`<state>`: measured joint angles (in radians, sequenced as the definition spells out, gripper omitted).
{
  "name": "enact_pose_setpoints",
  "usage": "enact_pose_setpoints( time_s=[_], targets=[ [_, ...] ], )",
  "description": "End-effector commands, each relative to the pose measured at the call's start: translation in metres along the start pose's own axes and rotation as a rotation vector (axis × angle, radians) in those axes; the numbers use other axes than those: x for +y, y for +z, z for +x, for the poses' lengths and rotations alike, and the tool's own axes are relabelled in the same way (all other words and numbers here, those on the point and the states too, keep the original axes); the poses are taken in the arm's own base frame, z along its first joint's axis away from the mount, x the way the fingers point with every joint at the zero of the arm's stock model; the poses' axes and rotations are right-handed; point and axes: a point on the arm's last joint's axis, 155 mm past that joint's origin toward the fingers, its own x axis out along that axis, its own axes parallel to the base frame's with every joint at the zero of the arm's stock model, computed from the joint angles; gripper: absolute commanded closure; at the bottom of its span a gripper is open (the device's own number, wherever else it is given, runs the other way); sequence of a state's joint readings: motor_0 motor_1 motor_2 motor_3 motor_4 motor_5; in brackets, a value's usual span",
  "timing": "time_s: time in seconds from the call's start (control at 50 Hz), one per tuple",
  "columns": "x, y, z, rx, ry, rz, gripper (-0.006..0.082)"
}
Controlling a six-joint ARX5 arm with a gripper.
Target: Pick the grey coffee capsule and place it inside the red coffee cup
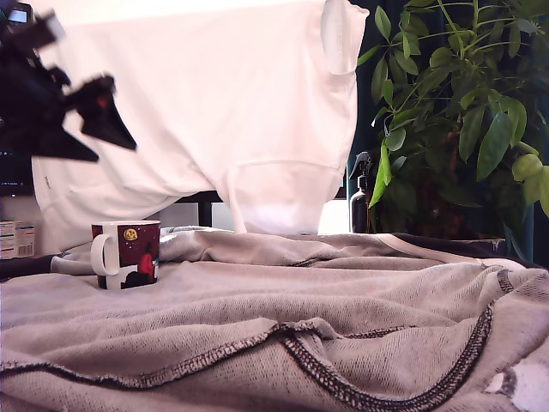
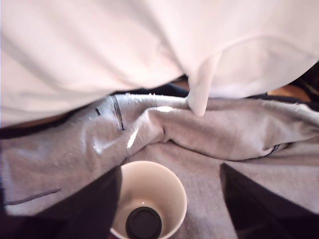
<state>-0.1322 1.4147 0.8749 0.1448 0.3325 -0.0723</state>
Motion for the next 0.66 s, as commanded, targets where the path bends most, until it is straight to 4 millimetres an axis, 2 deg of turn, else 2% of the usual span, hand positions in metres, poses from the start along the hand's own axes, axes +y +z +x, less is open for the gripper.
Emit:
enact_pose_setpoints(
  time_s=[0.0,0.32,0.46,0.64],
  targets=[
    [0.005,0.006,-0.010,0.001,0.017,-0.007,0.0748],
    [0.003,0.016,-0.060,0.012,0.064,-0.027,0.0748],
    [0.000,0.016,-0.069,0.017,0.065,-0.029,0.0748],
    [0.000,0.010,-0.070,0.043,0.065,-0.039,0.0748]
  ],
)
